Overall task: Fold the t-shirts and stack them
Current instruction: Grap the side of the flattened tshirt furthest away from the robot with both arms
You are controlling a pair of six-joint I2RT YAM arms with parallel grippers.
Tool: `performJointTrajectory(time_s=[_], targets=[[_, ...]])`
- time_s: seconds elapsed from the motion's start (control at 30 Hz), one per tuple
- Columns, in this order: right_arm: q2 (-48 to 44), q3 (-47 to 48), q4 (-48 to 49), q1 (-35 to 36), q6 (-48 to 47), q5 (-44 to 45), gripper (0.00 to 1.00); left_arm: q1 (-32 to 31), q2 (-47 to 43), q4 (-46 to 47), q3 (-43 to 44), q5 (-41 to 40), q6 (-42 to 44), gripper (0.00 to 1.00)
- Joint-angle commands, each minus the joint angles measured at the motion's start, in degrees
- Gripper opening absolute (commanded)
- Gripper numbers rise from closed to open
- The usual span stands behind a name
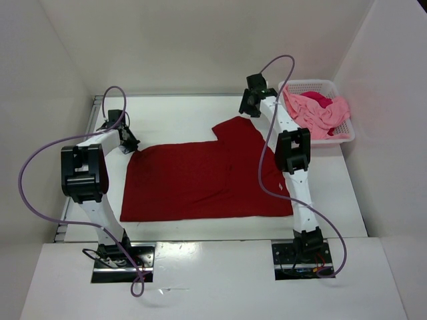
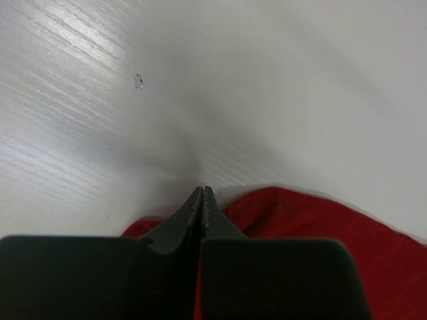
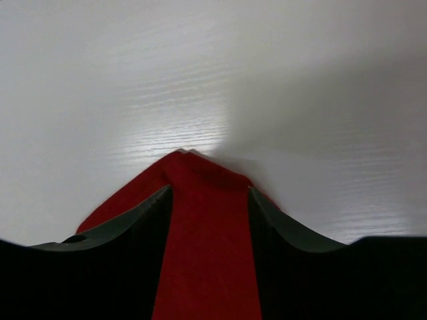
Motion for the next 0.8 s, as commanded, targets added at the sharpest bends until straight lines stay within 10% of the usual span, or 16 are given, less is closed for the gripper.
performJointTrajectory(time_s=[0.0, 0.57, 0.77], targets=[[-2.38, -3.18, 0.82, -0.69, -0.36, -0.79, 0.55, -0.11, -2.03, 0.96, -0.36, 0.54, -0.81, 0.0], [6.32, 6.91, 0.3, -1.21, -0.36, -2.2, 0.56, -0.11, -1.5, 1.49, -0.36, 1.59, -1.34, 0.0], [6.85, 6.92, -0.84, -1.21, -0.36, -3.34, 0.41, -0.11, -1.5, 1.49, -0.36, 1.59, -1.34, 0.0]])
